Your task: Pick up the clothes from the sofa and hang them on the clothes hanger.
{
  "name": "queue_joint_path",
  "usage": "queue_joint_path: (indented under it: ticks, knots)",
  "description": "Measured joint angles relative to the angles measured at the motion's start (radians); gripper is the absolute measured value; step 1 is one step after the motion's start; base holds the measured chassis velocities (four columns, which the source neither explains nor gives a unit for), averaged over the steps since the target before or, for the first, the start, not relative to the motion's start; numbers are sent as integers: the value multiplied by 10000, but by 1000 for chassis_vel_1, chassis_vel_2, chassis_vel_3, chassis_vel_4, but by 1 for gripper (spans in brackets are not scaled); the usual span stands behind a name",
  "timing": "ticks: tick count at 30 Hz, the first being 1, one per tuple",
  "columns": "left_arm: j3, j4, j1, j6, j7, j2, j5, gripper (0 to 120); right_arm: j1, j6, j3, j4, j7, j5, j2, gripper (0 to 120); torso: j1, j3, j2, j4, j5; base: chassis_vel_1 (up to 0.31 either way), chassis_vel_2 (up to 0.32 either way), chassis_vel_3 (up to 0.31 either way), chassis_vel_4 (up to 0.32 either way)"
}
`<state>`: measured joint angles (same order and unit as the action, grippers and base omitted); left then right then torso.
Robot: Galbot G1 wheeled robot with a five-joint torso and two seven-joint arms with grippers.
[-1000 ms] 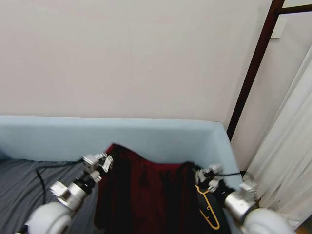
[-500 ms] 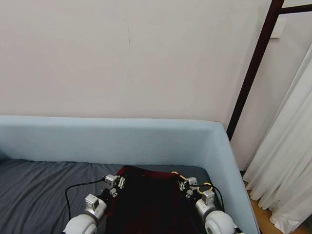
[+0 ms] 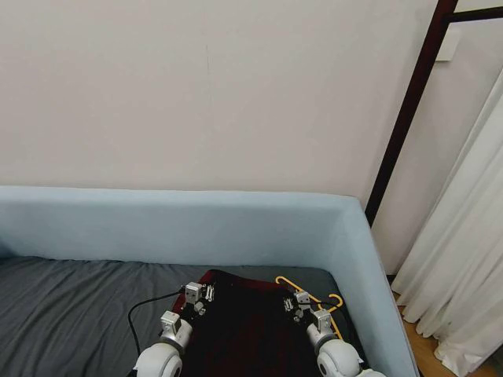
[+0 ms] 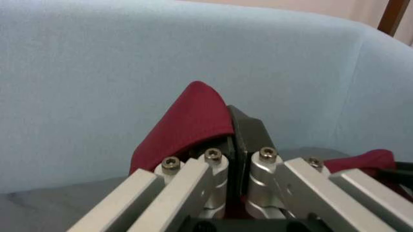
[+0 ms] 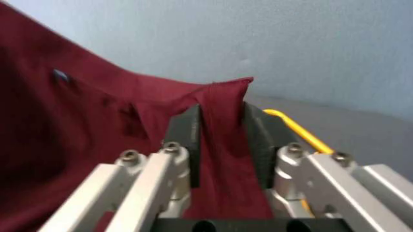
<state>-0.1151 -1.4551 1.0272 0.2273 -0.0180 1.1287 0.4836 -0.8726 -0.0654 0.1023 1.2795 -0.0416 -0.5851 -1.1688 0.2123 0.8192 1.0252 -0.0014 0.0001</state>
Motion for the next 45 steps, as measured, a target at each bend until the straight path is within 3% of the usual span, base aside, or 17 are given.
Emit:
queue_joint_path:
  ticks: [1,6,11,13,19,27,40,45]
  knots:
    - [0,0,0,0,0,0,0,0,0,0,0,0,0,0,0,30,0,0,0,0,0,0,0,0,0]
    - [-42,34,34,21,-4,-117,-6,0,-357,1806,-535,1885,-1091,-3168,491,52,-1,-3,3,0,-1,0,0,0,0]
    - [-96,-28,141,21,-3,-225,-24,0,-277,2955,-888,1835,-1783,-2366,680,66,-1,-2,2,1,0,0,0,0,0]
    - [-147,-86,216,25,-2,-274,-55,0,-86,4010,-1006,1423,-2089,-1712,798,77,0,-1,2,-2,-1,0,0,0,0]
    - [-371,-354,476,42,-2,-339,-70,0,379,5374,-1203,234,-1344,-189,838,98,0,-1,2,0,-1,0,0,0,0]
    - [-487,-615,620,54,-2,-534,-72,0,1042,5683,-1427,-1354,-406,896,581,100,0,-1,2,0,-1,0,0,0,0]
    - [-537,-592,566,91,19,-775,-22,0,923,6591,-1665,-1659,102,1398,547,99,-1,-2,2,-1,-2,0,0,0,0]
    - [-515,-560,553,101,26,-734,-20,0,953,6529,-1757,-1946,280,1462,465,82,-1,-1,2,0,-2,0,0,0,0]
